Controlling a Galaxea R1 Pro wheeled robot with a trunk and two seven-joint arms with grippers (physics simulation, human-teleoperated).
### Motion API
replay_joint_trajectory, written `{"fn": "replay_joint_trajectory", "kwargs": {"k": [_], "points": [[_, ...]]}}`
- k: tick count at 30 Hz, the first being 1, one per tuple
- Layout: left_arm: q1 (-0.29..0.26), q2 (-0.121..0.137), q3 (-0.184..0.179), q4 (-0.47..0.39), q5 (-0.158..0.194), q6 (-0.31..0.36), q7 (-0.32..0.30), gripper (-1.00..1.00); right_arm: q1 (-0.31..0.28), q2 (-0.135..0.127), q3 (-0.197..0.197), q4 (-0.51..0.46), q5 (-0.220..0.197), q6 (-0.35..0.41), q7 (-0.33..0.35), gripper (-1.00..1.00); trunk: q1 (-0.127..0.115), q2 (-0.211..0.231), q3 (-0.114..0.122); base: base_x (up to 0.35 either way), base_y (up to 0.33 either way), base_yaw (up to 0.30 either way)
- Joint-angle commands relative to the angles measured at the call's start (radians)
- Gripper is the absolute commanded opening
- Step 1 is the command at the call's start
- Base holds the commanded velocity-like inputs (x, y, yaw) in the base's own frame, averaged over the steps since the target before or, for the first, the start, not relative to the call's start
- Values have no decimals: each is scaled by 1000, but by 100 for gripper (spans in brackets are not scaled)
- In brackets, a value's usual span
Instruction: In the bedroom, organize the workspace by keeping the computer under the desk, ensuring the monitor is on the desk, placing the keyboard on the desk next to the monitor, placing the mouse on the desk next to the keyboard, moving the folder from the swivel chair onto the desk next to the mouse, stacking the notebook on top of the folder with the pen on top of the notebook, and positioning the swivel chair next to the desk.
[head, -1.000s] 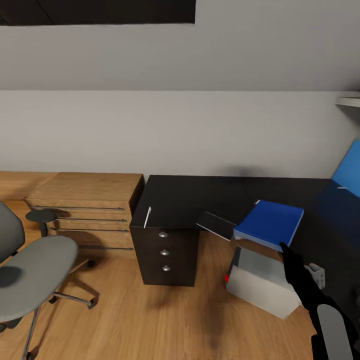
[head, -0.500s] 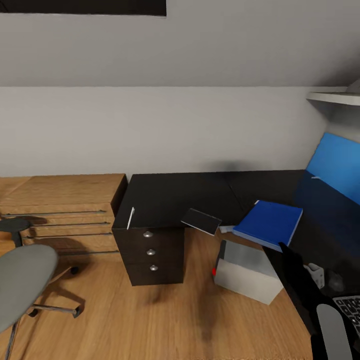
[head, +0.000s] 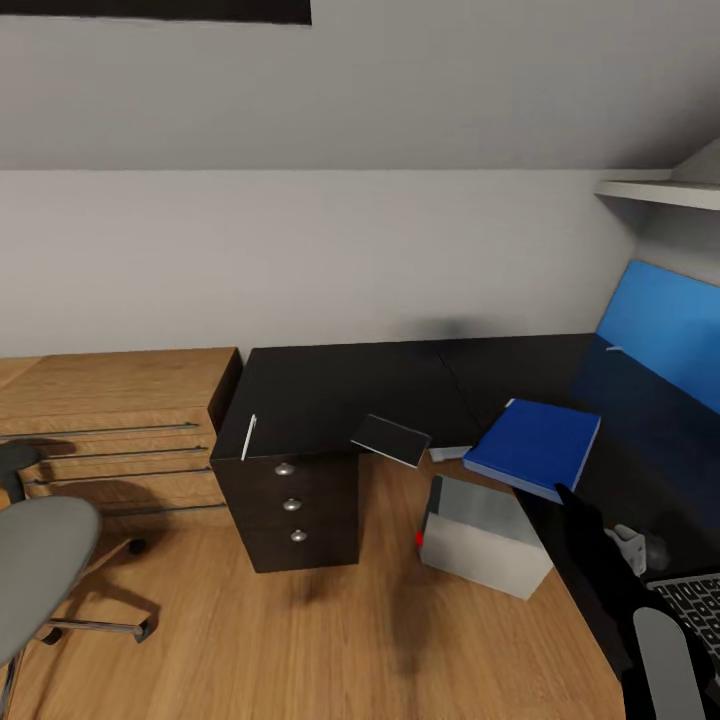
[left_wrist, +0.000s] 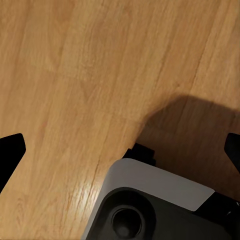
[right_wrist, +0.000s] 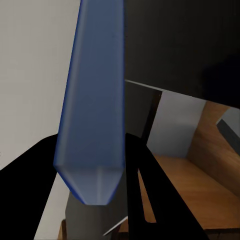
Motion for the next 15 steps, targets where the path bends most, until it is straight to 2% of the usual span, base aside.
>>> {"fn": "replay_joint_trajectory", "kwargs": {"k": [1,15], "points": [[-1,0,-8,0,10,-5,6,100,-1,1,-3,-1,-9,7,-4,-100,0,-1,-1,0,0,-2],[-1,0,-8,0,10,-5,6,100,-1,2,-4,-1,-9,8,13,-100,0,-1,-1,0,0,0]]}}
